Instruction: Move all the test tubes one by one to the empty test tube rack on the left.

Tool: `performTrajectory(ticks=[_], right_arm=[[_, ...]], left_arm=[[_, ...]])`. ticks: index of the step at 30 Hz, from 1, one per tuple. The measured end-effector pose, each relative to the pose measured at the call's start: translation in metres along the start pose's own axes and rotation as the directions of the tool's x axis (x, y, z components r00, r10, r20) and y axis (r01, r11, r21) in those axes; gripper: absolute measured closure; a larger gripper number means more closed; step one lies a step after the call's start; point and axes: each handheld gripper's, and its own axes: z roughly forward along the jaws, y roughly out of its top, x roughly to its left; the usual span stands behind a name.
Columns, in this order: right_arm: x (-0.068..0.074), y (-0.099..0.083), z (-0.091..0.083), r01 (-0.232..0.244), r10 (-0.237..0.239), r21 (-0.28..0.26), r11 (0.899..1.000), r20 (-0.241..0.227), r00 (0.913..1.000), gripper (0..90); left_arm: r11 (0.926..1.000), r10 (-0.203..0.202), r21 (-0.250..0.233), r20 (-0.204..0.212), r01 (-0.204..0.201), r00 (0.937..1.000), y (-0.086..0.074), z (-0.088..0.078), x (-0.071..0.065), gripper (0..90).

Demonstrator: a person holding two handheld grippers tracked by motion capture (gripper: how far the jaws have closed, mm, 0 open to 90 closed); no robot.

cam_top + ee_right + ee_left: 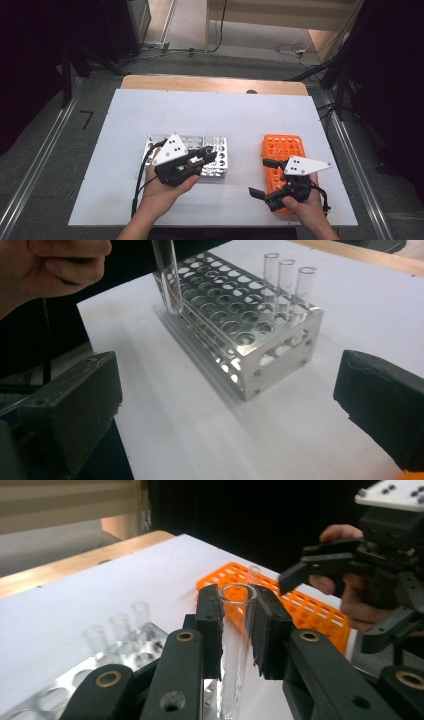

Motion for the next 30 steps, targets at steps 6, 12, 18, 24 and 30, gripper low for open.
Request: performTrajectory(ticks=[6, 12, 18, 24, 30], right_arm=[[-0.009, -0.004, -0.013, -0.015, 0.016, -0.007, 1.000, 0.038, 0.9992, 0.0], [-0.018, -0.010, -0.023, -0.032, 0.033, -0.014, 0.999, 0.067, 0.9972, 0.0], [-0.027, -0.014, -0.032, -0.043, 0.044, -0.014, 0.999, 0.086, 0.9954, 0.0], [-0.036, -0.019, -0.039, -0.060, 0.062, -0.022, 0.998, 0.104, 0.9926, 0.0], [-0.042, -0.022, -0.044, -0.075, 0.078, -0.027, 0.997, 0.124, 0.9892, 0.0]], left_arm=[[0.9998, 0.000, -0.019, -0.047, 0.000, 0.9989, 0.005, -0.003, 0.016, 76.1], [0.9997, 0.004, -0.022, -0.083, -0.006, 0.9965, 0.010, 0.001, 0.029, 76.1], [0.9994, 0.015, -0.029, -0.128, -0.018, 0.9916, 0.014, 0.009, 0.042, 76.0], [0.9992, 0.017, -0.033, -0.167, -0.022, 0.9858, 0.013, 0.021, 0.053, 76.1], [0.9994, 0.009, -0.031, -0.197, -0.016, 0.9804, 0.007, 0.035, 0.067, 76.1]])
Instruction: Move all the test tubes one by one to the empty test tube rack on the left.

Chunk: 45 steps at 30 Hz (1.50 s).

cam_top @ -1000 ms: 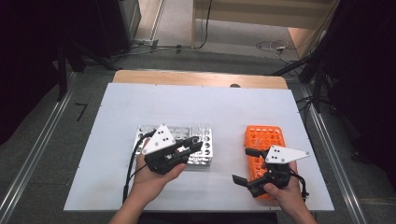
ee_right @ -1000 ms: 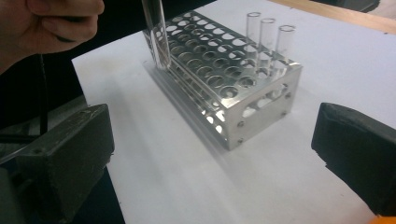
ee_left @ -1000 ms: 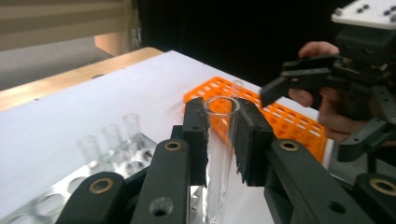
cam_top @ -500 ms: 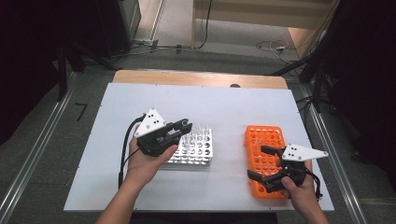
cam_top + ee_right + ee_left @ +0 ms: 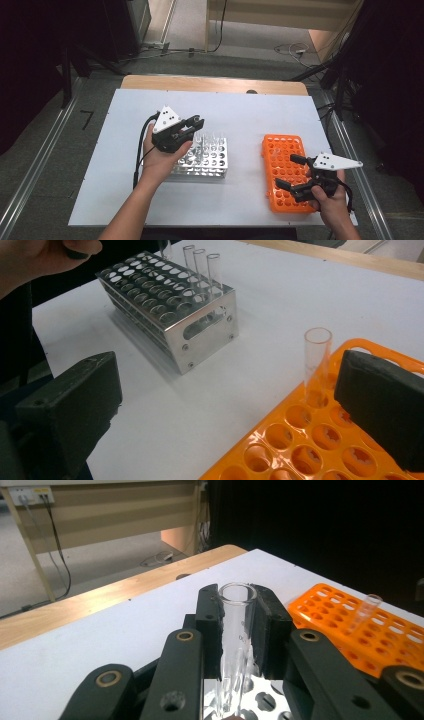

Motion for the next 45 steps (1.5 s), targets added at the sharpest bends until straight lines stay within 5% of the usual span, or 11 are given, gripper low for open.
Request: performTrajectory(ticks=[10, 21, 38, 45], right_arm=[[-0.005, -0.002, -0.004, -0.007, 0.007, -0.007, 1.000, 0.013, 0.9999, 0.0], [-0.006, -0.002, -0.005, -0.006, 0.006, -0.010, 1.000, 0.014, 0.9999, 0.0], [-0.006, -0.002, -0.005, -0.010, 0.010, -0.005, 1.000, 0.016, 0.9998, 0.0], [-0.007, -0.003, -0.004, -0.016, 0.016, -0.004, 1.000, 0.023, 0.9996, 0.0]], left_arm=[[0.9994, -0.011, 0.031, -0.034, 0.012, 0.9994, -0.013, 0.021, 0.007, 76.0], [0.9955, -0.007, 0.094, -0.041, 0.011, 0.9991, -0.028, 0.025, 0.006, 75.9], [0.9790, -0.016, 0.203, -0.017, 0.019, 0.9997, -0.034, 0.029, 0.006, 73.6], [0.9815, -0.054, 0.183, -0.019, 0.057, 0.9983, -0.030, 0.020, 0.006, 60.8]])
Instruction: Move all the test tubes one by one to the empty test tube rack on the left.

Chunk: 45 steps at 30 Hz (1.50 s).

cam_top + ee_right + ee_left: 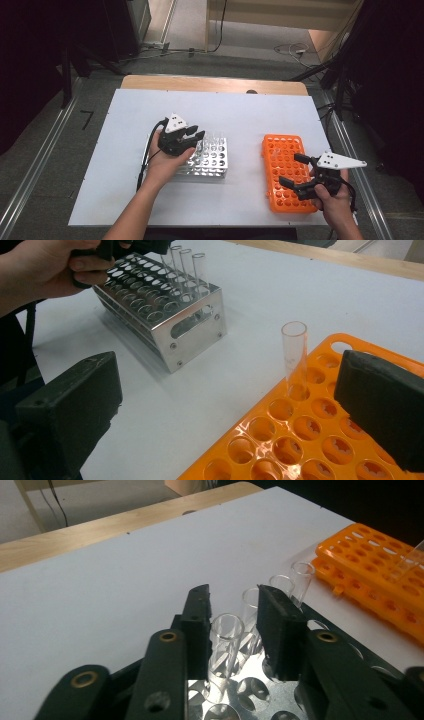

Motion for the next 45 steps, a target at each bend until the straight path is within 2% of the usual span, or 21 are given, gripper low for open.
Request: performTrajectory(ticks=[3, 6, 9, 12, 16, 20, 24, 26, 29, 32, 39, 45], right_arm=[[-0.001, 0.000, 0.001, 0.001, -0.001, 0.003, 1.000, 0.003, 1.0000, 0.0], [-0.001, 0.000, 0.004, -0.002, 0.002, 0.008, 1.000, 0.007, 1.0000, 0.0], [-0.002, 0.001, 0.006, -0.005, 0.005, 0.015, 1.000, 0.013, 0.9999, 0.0], [-0.004, 0.001, 0.007, -0.013, 0.013, 0.019, 1.000, 0.017, 0.9998, 0.0], [-0.007, 0.003, 0.009, -0.020, 0.019, 0.019, 1.000, 0.025, 0.9995, 0.0], [-0.009, 0.005, 0.014, -0.018, 0.017, 0.025, 1.000, 0.030, 0.9994, 0.0], [-0.012, 0.007, 0.018, -0.021, 0.020, 0.031, 0.999, 0.035, 0.9992, 0.0], [-0.015, 0.008, 0.020, -0.025, 0.024, 0.030, 0.999, 0.045, 0.9987, 3.6], [-0.019, 0.010, 0.024, -0.037, 0.035, 0.036, 0.999, 0.032, 0.9989, 3.7], [-0.021, 0.012, 0.027, -0.036, 0.034, 0.051, 0.998, 0.040, 0.9986, 6.0], [-0.031, 0.011, 0.040, -0.047, 0.041, 0.091, 0.995, 0.066, 0.9969, 29.3], [-0.037, 0.010, 0.053, -0.086, 0.069, 0.160, 0.983, 0.108, 0.9917, 51.3]], left_arm=[[0.9998, -0.015, -0.013, -0.006, 0.015, 0.9999, 0.000, -0.007, -0.001, 48.0], [0.9990, -0.027, -0.036, 0.005, 0.027, 0.9996, -0.002, -0.018, -0.002, 40.2], [0.9977, -0.037, -0.058, -0.006, 0.036, 0.9993, -0.004, -0.030, -0.001, 28.9], [0.9953, -0.057, -0.079, -0.003, 0.057, 0.9984, -0.007, -0.044, 0.000, 22.3], [0.9944, -0.057, -0.088, 0.002, 0.057, 0.9984, -0.011, -0.059, -0.001, 14.0], [0.9946, -0.052, -0.089, 0.027, 0.054, 0.9983, -0.016, -0.071, -0.004, 5.3], [0.9951, -0.044, -0.087, 0.041, 0.048, 0.9982, -0.021, -0.079, -0.008, 1.0], [0.9955, -0.040, -0.084, 0.046, 0.044, 0.9982, -0.024, -0.082, -0.010, 0.0], [0.9946, -0.047, -0.090, 0.055, 0.052, 0.9974, -0.027, -0.087, -0.011, 0.0], [0.9950, -0.046, -0.086, 0.058, 0.051, 0.9973, -0.031, -0.090, -0.012, 0.0], [0.9944, -0.055, -0.088, 0.049, 0.059, 0.9973, -0.038, -0.097, -0.013, 0.0], [0.9948, -0.059, -0.081, 0.046, 0.062, 0.9972, -0.043, -0.101, -0.013, 0.0]])
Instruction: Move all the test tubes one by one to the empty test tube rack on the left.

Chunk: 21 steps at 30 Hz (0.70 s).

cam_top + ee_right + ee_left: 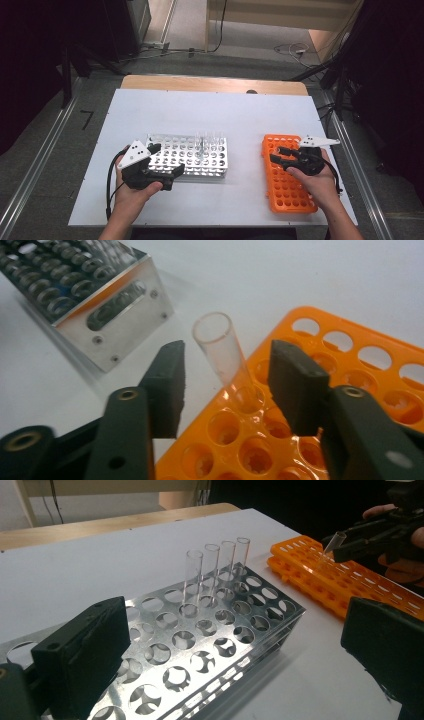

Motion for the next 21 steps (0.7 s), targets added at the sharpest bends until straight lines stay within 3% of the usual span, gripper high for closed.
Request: performTrajectory(ticks=[3, 5, 13, 21], right_arm=[[0.000, -0.001, 0.005, 0.001, -0.001, 0.024, 1.000, -0.001, 1.0000, 59.3], [0.001, -0.002, 0.007, 0.012, -0.013, 0.036, 0.999, 0.027, 0.9995, 63.5], [-0.001, -0.005, 0.014, 0.019, -0.023, 0.074, 0.997, 0.064, 0.9977, 68.0], [0.001, -0.006, 0.015, 0.046, -0.053, 0.067, 0.997, 0.104, 0.9932, 72.7]], left_arm=[[1.0000, -0.005, 0.000, -0.002, 0.005, 1.0000, -0.002, -0.001, 0.001, 0.0], [1.0000, -0.007, 0.001, -0.005, 0.007, 1.0000, -0.002, -0.001, 0.001, 0.0], [1.0000, -0.007, 0.005, 0.000, 0.007, 1.0000, -0.004, 0.000, 0.001, 0.0], [1.0000, -0.003, 0.009, 0.000, 0.003, 1.0000, -0.006, 0.000, 0.001, 0.0]])
